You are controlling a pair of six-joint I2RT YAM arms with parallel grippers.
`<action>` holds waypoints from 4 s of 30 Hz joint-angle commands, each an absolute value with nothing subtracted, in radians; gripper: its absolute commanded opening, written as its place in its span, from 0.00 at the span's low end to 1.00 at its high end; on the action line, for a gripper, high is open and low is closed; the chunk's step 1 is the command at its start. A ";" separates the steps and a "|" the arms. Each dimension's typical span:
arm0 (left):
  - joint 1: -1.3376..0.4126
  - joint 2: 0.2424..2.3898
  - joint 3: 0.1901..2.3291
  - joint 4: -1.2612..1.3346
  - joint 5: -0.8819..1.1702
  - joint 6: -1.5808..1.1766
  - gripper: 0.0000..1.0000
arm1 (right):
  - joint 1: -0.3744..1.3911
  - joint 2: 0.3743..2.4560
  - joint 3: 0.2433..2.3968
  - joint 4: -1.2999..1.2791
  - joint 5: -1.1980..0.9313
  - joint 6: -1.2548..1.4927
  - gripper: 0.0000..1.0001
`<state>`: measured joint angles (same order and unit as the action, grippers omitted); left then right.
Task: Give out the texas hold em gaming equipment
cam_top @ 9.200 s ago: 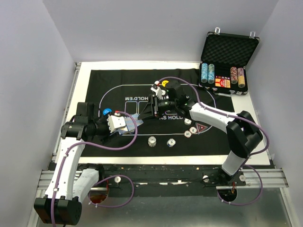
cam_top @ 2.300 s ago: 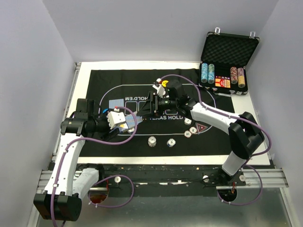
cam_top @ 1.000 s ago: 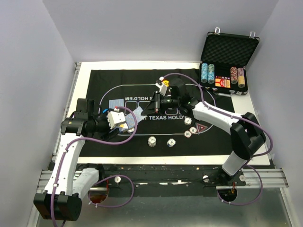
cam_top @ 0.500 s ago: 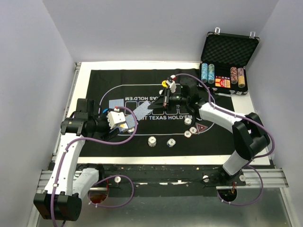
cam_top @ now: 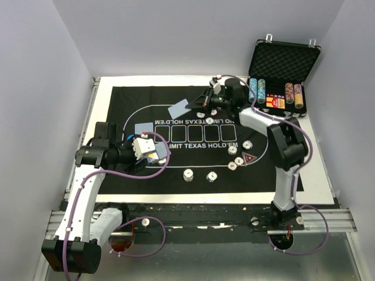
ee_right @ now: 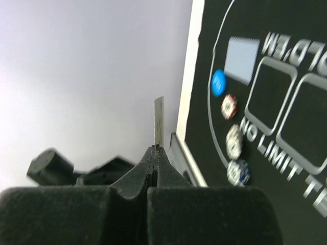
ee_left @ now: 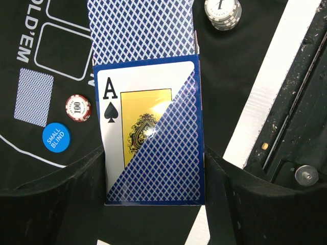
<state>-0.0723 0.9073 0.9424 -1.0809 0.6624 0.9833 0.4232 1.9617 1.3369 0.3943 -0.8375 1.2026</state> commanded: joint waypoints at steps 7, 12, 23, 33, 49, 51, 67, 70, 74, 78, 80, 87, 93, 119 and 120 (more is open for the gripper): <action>-0.074 0.902 0.999 -1.072 0.700 0.985 0.47 | 0.370 2.469 2.009 -0.116 -0.539 0.930 0.01; -0.074 0.908 1.002 -1.075 0.704 0.989 0.47 | 0.367 2.585 2.144 -0.196 -0.474 0.905 0.01; -0.074 0.922 1.008 -1.080 0.710 0.989 0.47 | 0.357 2.617 2.171 -0.236 -0.333 0.867 0.01; -0.074 0.922 1.012 -1.085 0.712 0.977 0.47 | 0.354 2.654 2.276 -0.299 -0.333 0.841 0.40; -0.074 0.893 0.971 -1.083 0.707 0.999 0.47 | 0.360 2.242 1.897 -0.382 -0.229 0.701 0.57; -0.074 0.893 0.969 -1.081 0.707 0.997 0.47 | 0.371 2.119 1.746 -0.296 -0.261 0.701 0.60; -0.074 0.894 0.965 -1.081 0.722 0.996 0.47 | 0.721 1.713 1.290 -0.101 -0.607 0.736 0.98; -0.074 0.894 0.969 -1.081 0.726 0.994 0.47 | 0.750 1.718 1.289 -0.084 -0.623 0.747 0.98; -0.074 0.896 0.968 -1.078 0.729 0.992 0.47 | 0.782 1.738 1.293 -0.078 -0.623 0.753 0.98; -0.074 0.896 0.968 -1.075 0.727 0.991 0.47 | 0.808 1.766 1.284 -0.064 -0.624 0.764 0.94; -0.074 0.897 0.968 -1.072 0.729 0.991 0.47 | 0.819 1.776 1.279 -0.057 -0.624 0.772 0.91; -0.074 0.900 0.971 -1.071 0.730 0.989 0.47 | 0.828 1.776 1.266 -0.032 -0.624 0.796 0.77; -0.074 0.899 0.976 -1.071 0.732 0.986 0.47 | 0.830 1.764 1.256 -0.032 -0.603 0.804 0.62; -0.074 0.897 0.986 -1.074 0.738 0.986 0.47 | 0.759 1.661 1.198 -0.054 -0.577 0.815 0.31; -0.074 0.897 0.985 -1.072 0.739 0.986 0.47 | 0.756 1.658 1.195 -0.057 -0.578 0.815 0.31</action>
